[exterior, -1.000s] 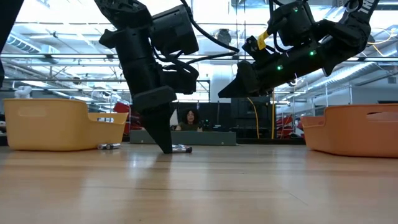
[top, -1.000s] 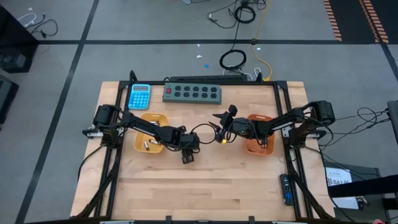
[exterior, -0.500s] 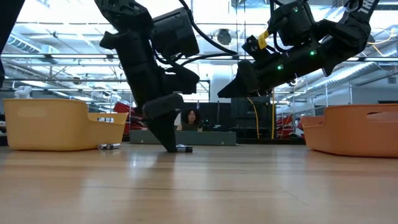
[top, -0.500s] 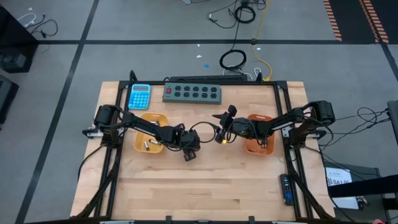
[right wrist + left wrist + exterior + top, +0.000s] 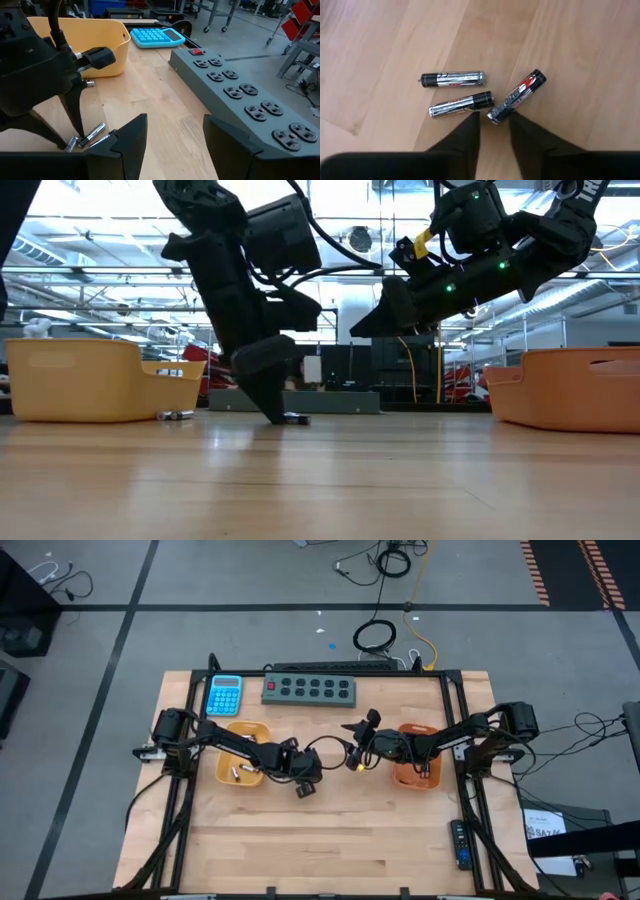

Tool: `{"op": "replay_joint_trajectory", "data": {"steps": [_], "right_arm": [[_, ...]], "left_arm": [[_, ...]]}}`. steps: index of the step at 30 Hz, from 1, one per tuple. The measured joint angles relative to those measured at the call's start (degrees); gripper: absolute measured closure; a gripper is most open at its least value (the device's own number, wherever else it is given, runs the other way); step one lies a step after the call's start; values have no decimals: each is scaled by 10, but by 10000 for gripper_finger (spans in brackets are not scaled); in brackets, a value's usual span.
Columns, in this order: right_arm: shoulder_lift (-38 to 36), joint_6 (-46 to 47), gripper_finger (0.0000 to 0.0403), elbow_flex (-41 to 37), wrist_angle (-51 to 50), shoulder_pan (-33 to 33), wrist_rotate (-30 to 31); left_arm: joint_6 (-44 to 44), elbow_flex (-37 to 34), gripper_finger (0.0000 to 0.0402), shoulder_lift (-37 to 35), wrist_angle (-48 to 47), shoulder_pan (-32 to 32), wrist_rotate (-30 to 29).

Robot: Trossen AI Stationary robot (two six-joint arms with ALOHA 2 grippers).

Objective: Sort batteries
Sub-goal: Put the white battery into the yellow bin

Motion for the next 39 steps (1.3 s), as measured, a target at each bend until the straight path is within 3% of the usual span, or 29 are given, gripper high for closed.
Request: {"op": "replay_joint_trajectory", "data": {"steps": [6,13,19,27,39], "right_arm": [[0,11,218,-3,-12,4,18],[16,6,225,-80,141,-34,10],[17,-87,253,-104,272,-71,0],[17,-154,280,-48,226,-118,-88],[92,-67,285,-37,208,-133,-135]], "left_arm": [[27,0,392,0,-4,5,-3],[20,0,397,-1,-10,16,21],[21,-2,399,-23,-39,12,-7],[14,-17,400,-93,-96,7,-44],[-23,-70,401,-184,-115,9,-57]]}}
